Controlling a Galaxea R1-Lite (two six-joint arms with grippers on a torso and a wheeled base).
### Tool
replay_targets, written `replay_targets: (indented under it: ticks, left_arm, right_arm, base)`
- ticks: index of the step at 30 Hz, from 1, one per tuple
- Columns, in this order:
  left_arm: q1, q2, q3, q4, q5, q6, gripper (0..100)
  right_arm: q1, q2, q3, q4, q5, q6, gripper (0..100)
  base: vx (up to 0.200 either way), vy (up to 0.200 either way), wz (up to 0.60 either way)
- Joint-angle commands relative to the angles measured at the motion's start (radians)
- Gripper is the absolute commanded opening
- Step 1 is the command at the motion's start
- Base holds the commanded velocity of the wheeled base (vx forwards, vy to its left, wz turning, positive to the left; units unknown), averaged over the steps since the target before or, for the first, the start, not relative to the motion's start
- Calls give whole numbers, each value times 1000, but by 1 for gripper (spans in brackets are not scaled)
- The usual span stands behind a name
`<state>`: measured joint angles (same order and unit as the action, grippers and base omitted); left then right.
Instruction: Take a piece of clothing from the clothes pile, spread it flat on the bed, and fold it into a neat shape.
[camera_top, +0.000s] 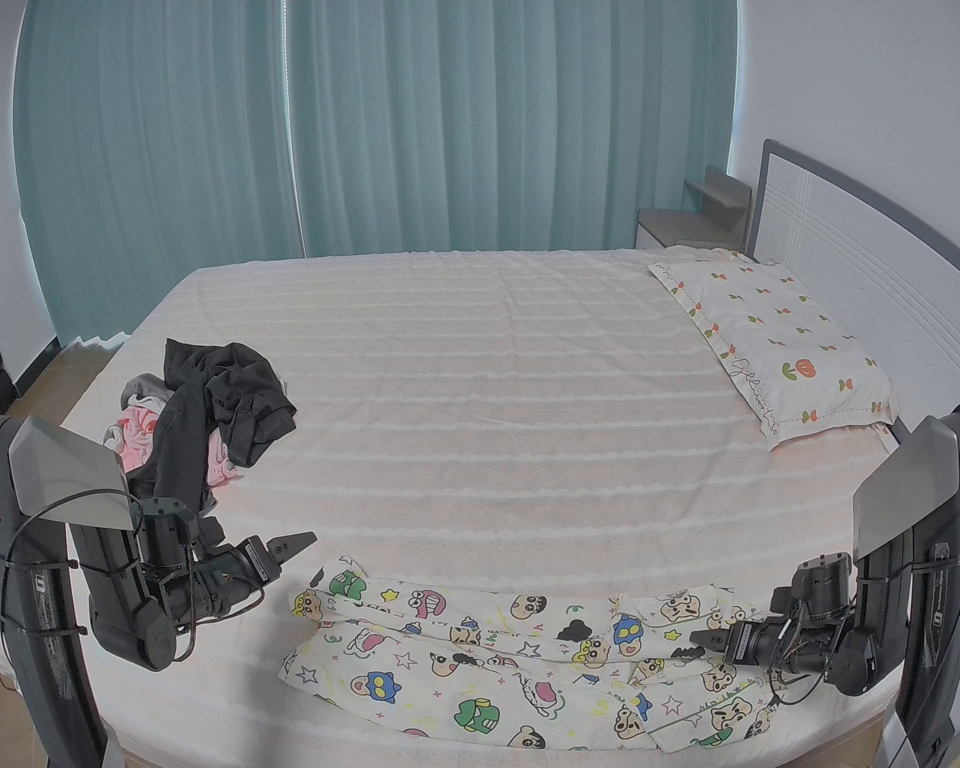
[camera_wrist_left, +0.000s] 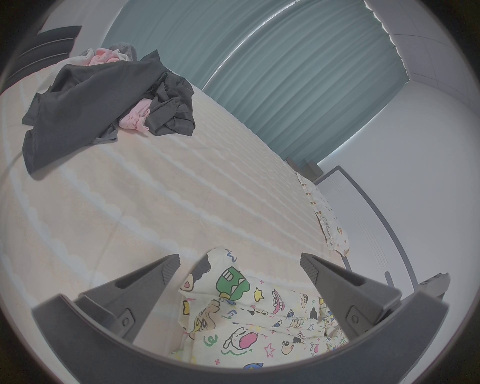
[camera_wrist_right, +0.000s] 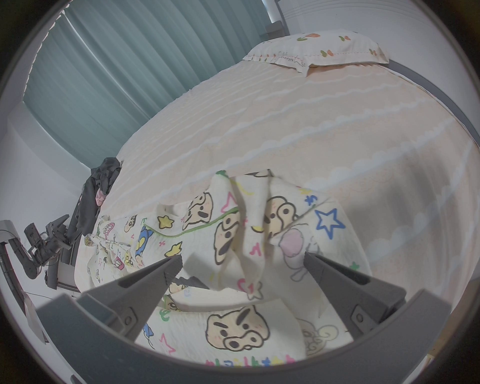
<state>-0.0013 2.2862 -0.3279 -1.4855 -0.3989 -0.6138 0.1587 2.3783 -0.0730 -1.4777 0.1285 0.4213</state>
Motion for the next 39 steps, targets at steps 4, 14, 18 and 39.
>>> replay_targets:
  ticks: [4,14,18,39]
  left_arm:
    - [1,-4,0,-1,0,-1,100]
    - [1,-13,6,-1,0,-1,100]
    - [1,-13,7,-1,0,-1,100]
    - [1,-13,15,-1,2,3,100]
  right_arm:
    - [18,42,-77,7,-3,1,100]
    - [39,22,-136,106,-6,-4,100]
    - [39,22,-139,105,-7,-4,0]
    - [-34,-27,-13,22,39,13,0]
  base:
    - [0,0,0]
    - [0,0,0]
    - [0,0,0]
    - [0,0,0]
